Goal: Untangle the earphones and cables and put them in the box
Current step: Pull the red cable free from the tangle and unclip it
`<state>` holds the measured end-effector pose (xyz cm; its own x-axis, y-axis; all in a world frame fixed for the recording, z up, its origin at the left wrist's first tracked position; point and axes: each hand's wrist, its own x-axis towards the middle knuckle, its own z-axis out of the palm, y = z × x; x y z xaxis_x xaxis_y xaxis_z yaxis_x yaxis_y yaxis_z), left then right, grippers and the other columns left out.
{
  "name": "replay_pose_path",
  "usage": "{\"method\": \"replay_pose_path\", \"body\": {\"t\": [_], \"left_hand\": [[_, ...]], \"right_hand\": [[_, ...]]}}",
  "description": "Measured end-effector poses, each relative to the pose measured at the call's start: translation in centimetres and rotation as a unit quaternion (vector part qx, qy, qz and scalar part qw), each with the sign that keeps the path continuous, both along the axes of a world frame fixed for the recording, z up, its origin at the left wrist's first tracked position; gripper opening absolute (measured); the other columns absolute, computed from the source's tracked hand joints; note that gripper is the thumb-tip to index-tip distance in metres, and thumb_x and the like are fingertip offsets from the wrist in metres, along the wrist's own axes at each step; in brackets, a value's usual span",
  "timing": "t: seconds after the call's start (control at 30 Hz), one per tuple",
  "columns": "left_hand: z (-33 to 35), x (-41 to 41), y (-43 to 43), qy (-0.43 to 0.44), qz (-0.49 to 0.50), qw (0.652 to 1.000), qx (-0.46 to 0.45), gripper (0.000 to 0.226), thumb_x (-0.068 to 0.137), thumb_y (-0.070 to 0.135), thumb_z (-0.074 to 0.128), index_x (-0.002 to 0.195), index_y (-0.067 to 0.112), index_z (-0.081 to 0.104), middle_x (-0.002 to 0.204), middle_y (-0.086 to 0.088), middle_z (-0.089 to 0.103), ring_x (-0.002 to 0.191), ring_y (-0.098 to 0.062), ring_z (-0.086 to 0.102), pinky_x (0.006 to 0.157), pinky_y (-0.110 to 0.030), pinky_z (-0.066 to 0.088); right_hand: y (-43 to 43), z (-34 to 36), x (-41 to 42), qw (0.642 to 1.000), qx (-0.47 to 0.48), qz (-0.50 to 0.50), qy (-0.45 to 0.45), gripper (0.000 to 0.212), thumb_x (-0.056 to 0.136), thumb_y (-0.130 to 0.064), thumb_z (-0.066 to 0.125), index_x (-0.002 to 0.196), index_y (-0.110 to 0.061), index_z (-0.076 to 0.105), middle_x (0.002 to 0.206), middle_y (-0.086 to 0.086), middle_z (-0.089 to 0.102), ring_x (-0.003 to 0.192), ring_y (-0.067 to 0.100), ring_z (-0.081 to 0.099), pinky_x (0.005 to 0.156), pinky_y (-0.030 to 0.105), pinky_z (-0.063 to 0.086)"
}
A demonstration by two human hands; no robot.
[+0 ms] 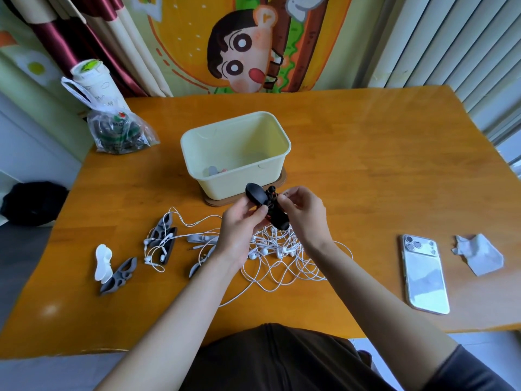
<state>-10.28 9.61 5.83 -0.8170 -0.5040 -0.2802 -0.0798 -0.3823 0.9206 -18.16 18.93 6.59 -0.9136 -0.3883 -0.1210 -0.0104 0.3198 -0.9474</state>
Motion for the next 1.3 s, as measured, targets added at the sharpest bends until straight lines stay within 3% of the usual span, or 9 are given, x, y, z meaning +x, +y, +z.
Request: {"method": "replay_pose_path", "body": {"t": [0.1, 0.23, 0.47, 0.63, 0.77, 0.97, 1.03, 1.17, 1.3], "left_hand": [[-0.1, 0.1, 0.0, -0.004, 0.013, 1.000, 0.020, 0.033, 0.092, -0.008, 0.049, 0.106, 0.019, 0.062, 0.110, -0.004, 0.069, 0.107, -0.017, 0.064, 0.084, -0.029, 0.054], [0.0, 0.1, -0.1, -0.005, 0.018, 0.999, 0.028, 0.033, 0.092, -0.009, 0.048, 0.107, 0.017, 0.062, 0.115, -0.009, 0.067, 0.110, -0.021, 0.063, 0.088, -0.031, 0.053], [0.7, -0.2, -0.1, 0.016, -0.021, 0.999, 0.045, 0.031, 0.095, -0.004, 0.046, 0.109, 0.018, 0.063, 0.109, -0.003, 0.070, 0.103, -0.013, 0.065, 0.083, -0.025, 0.052], [0.4, 0.0, 0.0, -0.003, 0.003, 1.000, 0.020, 0.029, 0.094, -0.004, 0.048, 0.115, 0.013, 0.061, 0.117, -0.012, 0.067, 0.112, -0.022, 0.062, 0.096, -0.034, 0.050], [0.6, 0.2, -0.1, 0.002, 0.028, 0.999, 0.022, 0.031, 0.095, -0.004, 0.048, 0.114, 0.015, 0.064, 0.113, -0.008, 0.070, 0.108, -0.019, 0.065, 0.091, -0.031, 0.052], [1.1, -0.8, 0.0, -0.030, 0.117, 0.991, 0.053, 0.015, 0.091, -0.005, 0.054, 0.099, 0.007, 0.059, 0.097, -0.011, 0.069, 0.094, -0.023, 0.067, 0.083, -0.028, 0.055], [1.1, -0.9, 0.3, -0.028, 0.128, 0.990, 0.060, 0.011, 0.091, -0.005, 0.055, 0.090, 0.006, 0.058, 0.090, -0.011, 0.068, 0.087, -0.020, 0.067, 0.077, -0.024, 0.055], [0.7, -0.5, 0.4, -0.014, 0.121, 0.992, 0.044, 0.009, 0.091, -0.003, 0.055, 0.091, 0.006, 0.056, 0.095, -0.011, 0.068, 0.087, -0.016, 0.068, 0.079, -0.023, 0.055], [0.3, -0.3, 0.2, -0.025, 0.116, 0.993, 0.004, 0.009, 0.092, -0.002, 0.055, 0.089, 0.006, 0.053, 0.097, -0.011, 0.069, 0.088, -0.013, 0.069, 0.078, -0.023, 0.056]], "right_hand": [[-0.1, 0.2, -0.1, 1.000, 0.011, 0.021, 0.019, 0.008, 0.088, -0.014, 0.062, 0.082, -0.010, 0.059, 0.072, -0.004, 0.063, 0.068, 0.011, 0.059, 0.060, 0.016, 0.044], [0.0, 0.2, 0.0, 0.999, -0.010, 0.030, -0.021, 0.013, 0.090, -0.017, 0.061, 0.087, -0.004, 0.062, 0.072, 0.000, 0.062, 0.063, 0.008, 0.057, 0.050, 0.013, 0.044], [0.2, 0.2, -0.1, 0.992, -0.057, 0.023, -0.108, 0.017, 0.089, -0.021, 0.062, 0.077, -0.010, 0.064, 0.074, 0.008, 0.064, 0.068, 0.017, 0.059, 0.066, 0.036, 0.053], [0.3, 0.5, -0.1, 0.982, -0.084, 0.034, -0.166, 0.018, 0.089, -0.020, 0.063, 0.075, -0.009, 0.062, 0.079, 0.012, 0.065, 0.076, 0.022, 0.060, 0.075, 0.036, 0.051], [0.2, 0.9, -0.3, 0.971, -0.110, 0.041, -0.208, 0.020, 0.090, -0.017, 0.062, 0.071, -0.011, 0.058, 0.082, 0.010, 0.066, 0.081, 0.019, 0.064, 0.076, 0.027, 0.054], [-0.5, 0.4, 0.0, 0.981, -0.102, 0.014, -0.168, 0.015, 0.088, -0.014, 0.064, 0.074, -0.013, 0.059, 0.083, 0.008, 0.063, 0.084, 0.024, 0.063, 0.088, 0.043, 0.052], [-0.6, 0.2, 0.1, 0.984, -0.098, 0.006, -0.151, 0.013, 0.087, -0.014, 0.065, 0.075, -0.014, 0.060, 0.080, 0.006, 0.062, 0.082, 0.022, 0.061, 0.084, 0.040, 0.053], [-0.7, 0.3, 0.2, 0.988, -0.098, -0.003, -0.121, 0.015, 0.087, -0.014, 0.065, 0.074, -0.016, 0.058, 0.074, 0.002, 0.059, 0.070, 0.015, 0.058, 0.058, 0.020, 0.050], [-0.9, 0.2, 0.1, 0.986, -0.093, -0.006, -0.138, 0.012, 0.087, -0.016, 0.066, 0.077, -0.017, 0.058, 0.074, 0.000, 0.058, 0.071, 0.013, 0.057, 0.065, 0.025, 0.049]]}}
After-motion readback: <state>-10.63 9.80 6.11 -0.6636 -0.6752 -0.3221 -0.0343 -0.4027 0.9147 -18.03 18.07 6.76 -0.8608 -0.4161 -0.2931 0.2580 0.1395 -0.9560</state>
